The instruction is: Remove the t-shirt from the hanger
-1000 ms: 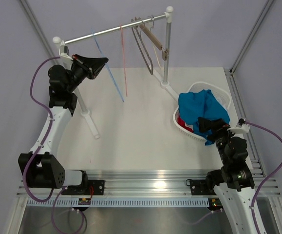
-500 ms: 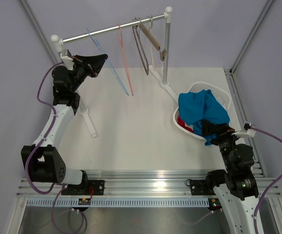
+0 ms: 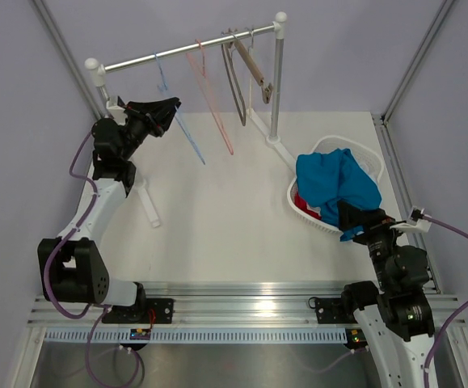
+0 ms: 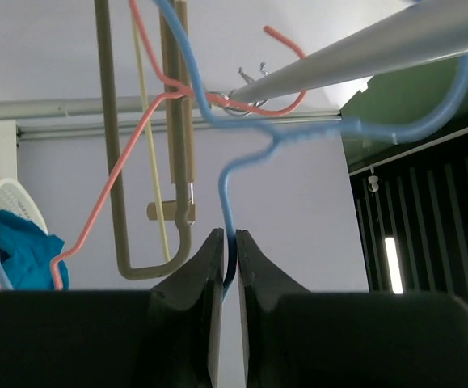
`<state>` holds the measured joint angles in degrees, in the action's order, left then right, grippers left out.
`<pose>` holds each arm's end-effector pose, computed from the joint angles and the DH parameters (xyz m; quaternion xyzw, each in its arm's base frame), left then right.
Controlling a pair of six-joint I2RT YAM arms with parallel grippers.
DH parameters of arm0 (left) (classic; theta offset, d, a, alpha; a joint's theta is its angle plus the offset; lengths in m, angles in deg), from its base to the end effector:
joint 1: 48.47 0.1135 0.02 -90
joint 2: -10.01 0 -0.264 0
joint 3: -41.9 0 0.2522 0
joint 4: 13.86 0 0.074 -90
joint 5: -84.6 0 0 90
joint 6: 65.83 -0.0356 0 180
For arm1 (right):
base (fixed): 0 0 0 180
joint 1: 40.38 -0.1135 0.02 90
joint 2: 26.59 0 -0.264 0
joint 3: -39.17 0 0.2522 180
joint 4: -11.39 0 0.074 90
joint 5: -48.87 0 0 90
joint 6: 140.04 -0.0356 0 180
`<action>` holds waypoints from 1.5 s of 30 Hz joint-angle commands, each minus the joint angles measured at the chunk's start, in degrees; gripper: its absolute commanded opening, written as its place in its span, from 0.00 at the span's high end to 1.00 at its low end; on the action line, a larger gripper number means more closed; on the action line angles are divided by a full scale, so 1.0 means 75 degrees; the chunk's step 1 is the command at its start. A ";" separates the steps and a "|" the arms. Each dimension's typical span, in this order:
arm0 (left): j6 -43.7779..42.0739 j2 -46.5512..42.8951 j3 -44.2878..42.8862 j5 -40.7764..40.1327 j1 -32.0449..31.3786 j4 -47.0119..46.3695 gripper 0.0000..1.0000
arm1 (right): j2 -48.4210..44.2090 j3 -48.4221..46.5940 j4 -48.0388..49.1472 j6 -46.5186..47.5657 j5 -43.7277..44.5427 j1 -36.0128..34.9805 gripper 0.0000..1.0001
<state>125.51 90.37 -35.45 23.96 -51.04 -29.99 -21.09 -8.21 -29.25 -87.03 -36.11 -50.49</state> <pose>0.3288 -0.0322 0.3844 -0.3273 0.5422 -0.6938 0.3429 0.0541 0.0065 0.3095 0.1928 0.6723 0.2572 0.6668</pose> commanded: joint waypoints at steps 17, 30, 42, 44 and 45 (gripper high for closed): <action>-0.0984 -0.1807 0.1775 0.0150 -0.0009 0.0516 0.02 | 0.0087 -0.0825 -0.0085 0.0280 -0.0176 0.0000 0.01; -0.5839 -0.6656 0.2760 0.0374 -0.0161 0.5094 0.01 | 0.0614 -0.2160 -0.0377 0.1428 -0.0271 0.0000 0.01; -0.8284 -0.8756 0.3909 0.1440 -0.0466 0.7243 0.01 | 0.0181 -0.1903 -0.0693 0.1288 -0.0306 0.0000 0.01; -0.8344 -0.8816 0.3955 0.1429 -0.0501 0.7301 0.01 | 0.0169 -0.1892 -0.0764 0.1311 -0.0189 0.0000 0.01; -0.8356 -0.8874 0.3990 0.1486 -0.0536 0.7302 0.01 | 0.0169 -0.1857 -0.0811 0.1288 -0.0177 0.0000 0.00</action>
<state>67.13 25.83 -4.96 31.65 -54.31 25.61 -19.10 -22.49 -33.86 -79.05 -38.52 -50.49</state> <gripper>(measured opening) 0.988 0.993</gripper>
